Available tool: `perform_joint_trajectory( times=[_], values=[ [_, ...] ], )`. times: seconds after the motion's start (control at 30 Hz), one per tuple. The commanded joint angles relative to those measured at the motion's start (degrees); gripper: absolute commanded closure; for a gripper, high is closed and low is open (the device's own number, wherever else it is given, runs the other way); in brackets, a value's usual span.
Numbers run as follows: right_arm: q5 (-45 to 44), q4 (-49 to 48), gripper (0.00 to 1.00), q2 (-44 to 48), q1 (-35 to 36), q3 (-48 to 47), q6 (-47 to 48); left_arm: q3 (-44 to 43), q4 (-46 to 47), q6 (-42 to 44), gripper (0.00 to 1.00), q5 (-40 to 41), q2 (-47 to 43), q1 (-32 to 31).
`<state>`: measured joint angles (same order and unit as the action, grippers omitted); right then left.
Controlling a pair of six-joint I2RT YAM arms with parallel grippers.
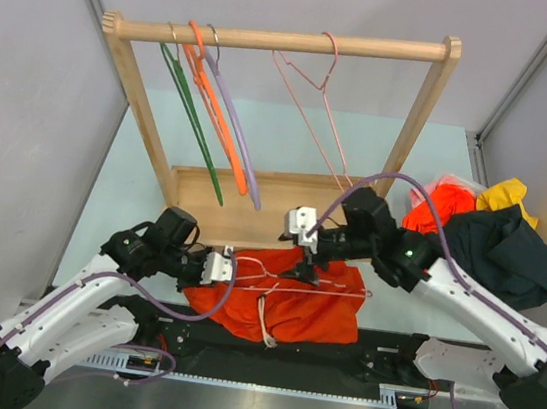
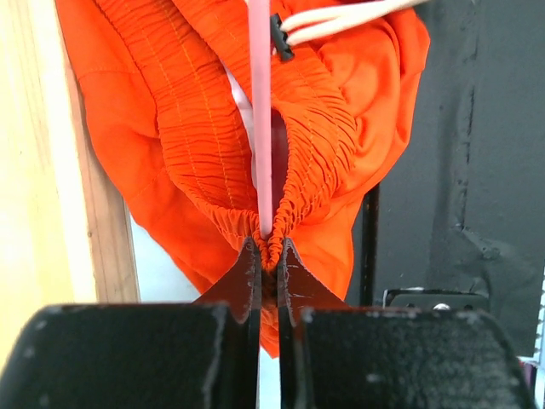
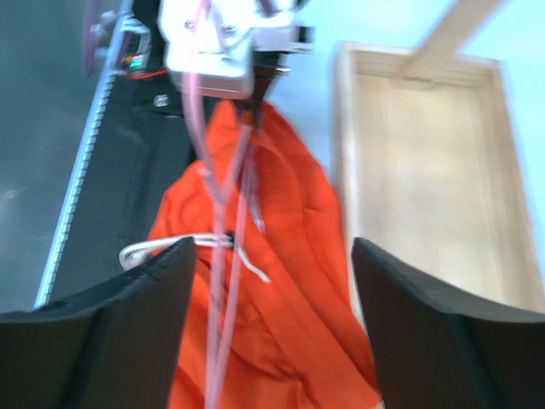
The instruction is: Place the shorts on the hanger
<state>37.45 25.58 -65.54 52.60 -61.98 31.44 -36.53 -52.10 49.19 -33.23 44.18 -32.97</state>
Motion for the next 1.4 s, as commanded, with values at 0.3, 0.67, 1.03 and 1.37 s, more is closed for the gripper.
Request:
perform_joint_trajectory(
  times=[0.3, 0.67, 1.03, 1.37],
  values=[
    [-6.07, 20.54, 0.22, 11.67, -13.83, -1.13, -2.46, -0.29, -2.57, 8.73, 1.0, 4.93, -1.29, -1.04],
    [-5.63, 23.3, 0.3, 1.3, -22.54, 3.17, 7.23, -0.82, -2.57, 8.91, 1.0, 6.95, -0.85, -3.59],
    [-3.61, 5.01, 0.23, -11.01, -21.14, 6.52, 2.93, 1.29, -1.87, 8.2, 1.0, 10.29, -3.22, -4.21],
    [2.61, 8.23, 0.92, -14.1, -22.27, 6.6, 6.7, 1.11, -2.48, 4.25, 1.0, 11.26, -5.25, -4.12]
  ],
)
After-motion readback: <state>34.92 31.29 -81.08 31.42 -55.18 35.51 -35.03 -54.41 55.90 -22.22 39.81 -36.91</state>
